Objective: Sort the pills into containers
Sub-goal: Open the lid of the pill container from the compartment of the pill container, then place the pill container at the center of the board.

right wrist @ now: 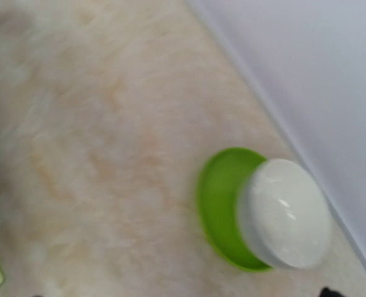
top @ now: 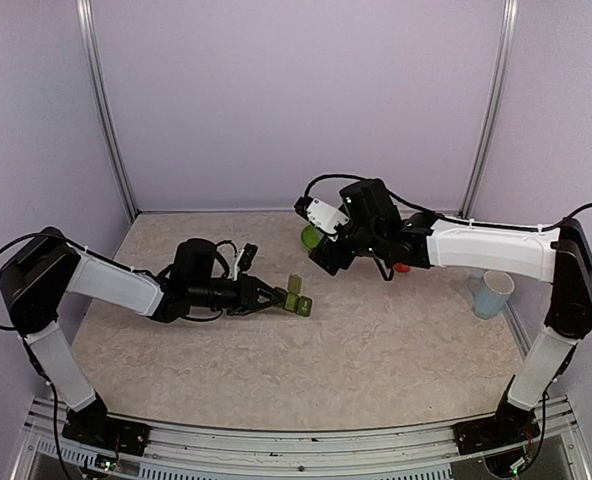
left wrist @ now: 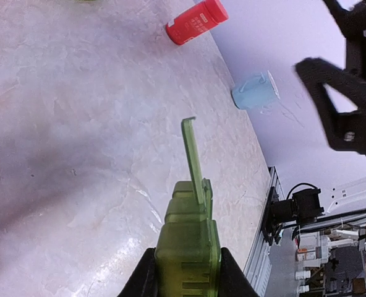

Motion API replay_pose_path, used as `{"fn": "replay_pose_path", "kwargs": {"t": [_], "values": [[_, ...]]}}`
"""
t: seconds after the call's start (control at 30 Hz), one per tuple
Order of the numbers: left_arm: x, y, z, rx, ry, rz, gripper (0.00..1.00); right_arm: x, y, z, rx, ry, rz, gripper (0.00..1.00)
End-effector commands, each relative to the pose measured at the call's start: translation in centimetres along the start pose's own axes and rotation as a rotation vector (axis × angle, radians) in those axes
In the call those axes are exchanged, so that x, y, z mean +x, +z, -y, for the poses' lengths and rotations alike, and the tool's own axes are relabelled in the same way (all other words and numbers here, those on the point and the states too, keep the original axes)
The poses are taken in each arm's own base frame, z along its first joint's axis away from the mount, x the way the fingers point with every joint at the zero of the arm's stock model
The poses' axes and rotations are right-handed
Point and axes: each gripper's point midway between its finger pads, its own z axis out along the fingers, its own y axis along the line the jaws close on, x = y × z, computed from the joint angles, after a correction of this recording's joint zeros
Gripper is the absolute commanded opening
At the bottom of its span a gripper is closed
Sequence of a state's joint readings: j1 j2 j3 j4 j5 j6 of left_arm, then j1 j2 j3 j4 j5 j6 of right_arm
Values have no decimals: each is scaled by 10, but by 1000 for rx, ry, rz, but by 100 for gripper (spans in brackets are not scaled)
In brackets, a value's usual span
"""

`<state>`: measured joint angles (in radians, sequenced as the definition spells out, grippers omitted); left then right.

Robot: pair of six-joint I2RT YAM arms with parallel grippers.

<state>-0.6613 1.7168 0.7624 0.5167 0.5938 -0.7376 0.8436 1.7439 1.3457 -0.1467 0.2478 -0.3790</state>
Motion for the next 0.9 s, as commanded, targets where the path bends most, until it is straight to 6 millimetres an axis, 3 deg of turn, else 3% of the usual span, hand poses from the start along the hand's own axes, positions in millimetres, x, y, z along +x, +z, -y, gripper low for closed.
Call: {"fn": "replay_pose_path", "kwargs": {"t": [0.0,0.13,0.37,0.87], "values": [[-24,11,-2,-3,-33,61,20,-3,-26,35,82,111,2,96],[-31,24,-13,-24,-79,75,20,15,-33,45,133,176,-45,99],[-36,51,-29,-43,-154,77,20,50,-39,42,160,261,-110,100],[-44,97,-74,-130,-188,61,23,72,-54,37,172,304,-131,100]]}}
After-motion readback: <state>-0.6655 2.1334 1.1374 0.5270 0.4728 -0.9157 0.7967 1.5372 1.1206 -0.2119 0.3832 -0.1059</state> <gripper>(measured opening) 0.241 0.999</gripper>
